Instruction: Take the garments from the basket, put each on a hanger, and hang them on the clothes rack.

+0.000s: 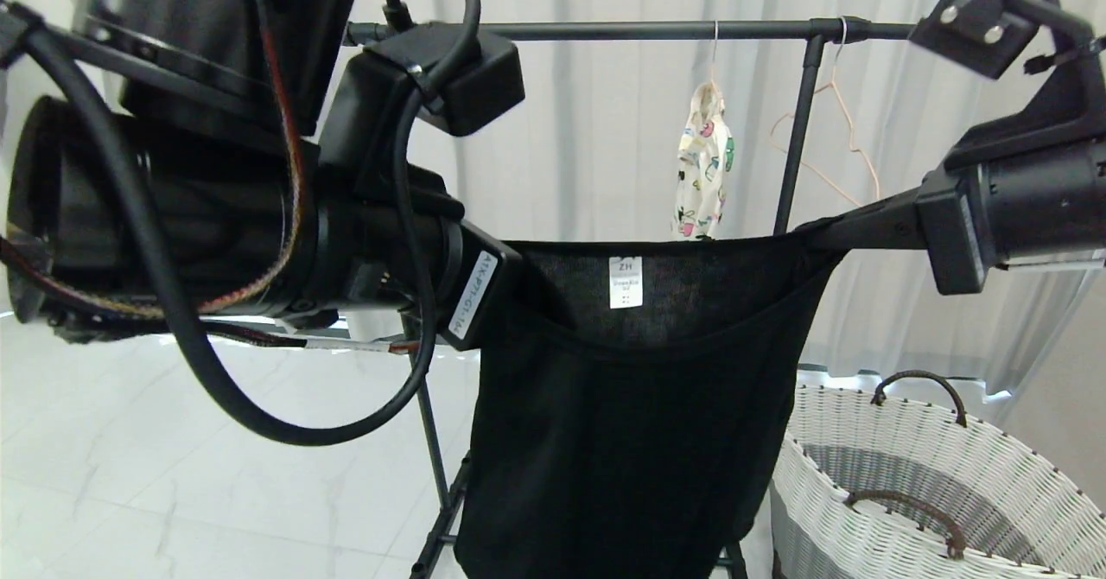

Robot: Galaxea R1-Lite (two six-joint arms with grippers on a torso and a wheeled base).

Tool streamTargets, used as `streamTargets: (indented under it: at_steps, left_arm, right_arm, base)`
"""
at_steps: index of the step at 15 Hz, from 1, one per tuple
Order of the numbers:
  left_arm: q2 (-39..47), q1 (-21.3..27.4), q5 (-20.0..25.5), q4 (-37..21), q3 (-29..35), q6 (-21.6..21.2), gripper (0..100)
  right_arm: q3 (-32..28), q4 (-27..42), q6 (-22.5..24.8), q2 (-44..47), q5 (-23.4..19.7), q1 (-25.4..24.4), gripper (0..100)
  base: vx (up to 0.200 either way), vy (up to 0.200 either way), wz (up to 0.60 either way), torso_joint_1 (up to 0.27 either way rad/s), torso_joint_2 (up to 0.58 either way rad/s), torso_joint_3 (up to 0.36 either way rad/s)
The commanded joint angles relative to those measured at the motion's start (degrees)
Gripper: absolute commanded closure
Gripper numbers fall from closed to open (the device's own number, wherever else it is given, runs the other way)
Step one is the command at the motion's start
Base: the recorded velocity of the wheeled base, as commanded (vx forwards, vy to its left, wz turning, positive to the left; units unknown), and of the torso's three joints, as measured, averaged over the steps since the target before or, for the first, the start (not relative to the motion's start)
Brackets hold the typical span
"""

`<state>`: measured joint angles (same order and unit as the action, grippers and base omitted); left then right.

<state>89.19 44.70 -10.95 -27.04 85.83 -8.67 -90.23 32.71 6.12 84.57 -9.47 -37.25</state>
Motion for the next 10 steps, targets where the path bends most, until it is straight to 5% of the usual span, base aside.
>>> streamTargets:
  at_steps: [1, 8, 10]
  left_arm:
    - [0.4, 0.0, 0.0, 0.0, 3.3, 0.1, 100]
    - [-1.5, 2.8, 0.8, 0.6, 0.8, 0.5, 100]
    - [0.5, 3.1, 3.4, 7.3, 1.1, 0.3, 100]
  right_arm:
    - [-6.4, 3.0, 0.0, 0.4, 0.0, 0.6, 100]
    - [-10.2, 12.4, 0.1, -2.8, -0.4, 0.7, 100]
    - [-10.0, 19.0, 0.1, -7.0, -3.5, 0.6, 100]
  base:
    - [0.000, 0.000, 0.00, 0.000, 0.00, 0.000]
    - [0.000, 0.000, 0.00, 0.000, 0.00, 0.000]
    - [0.000, 0.000, 0.00, 0.000, 0.00, 0.000]
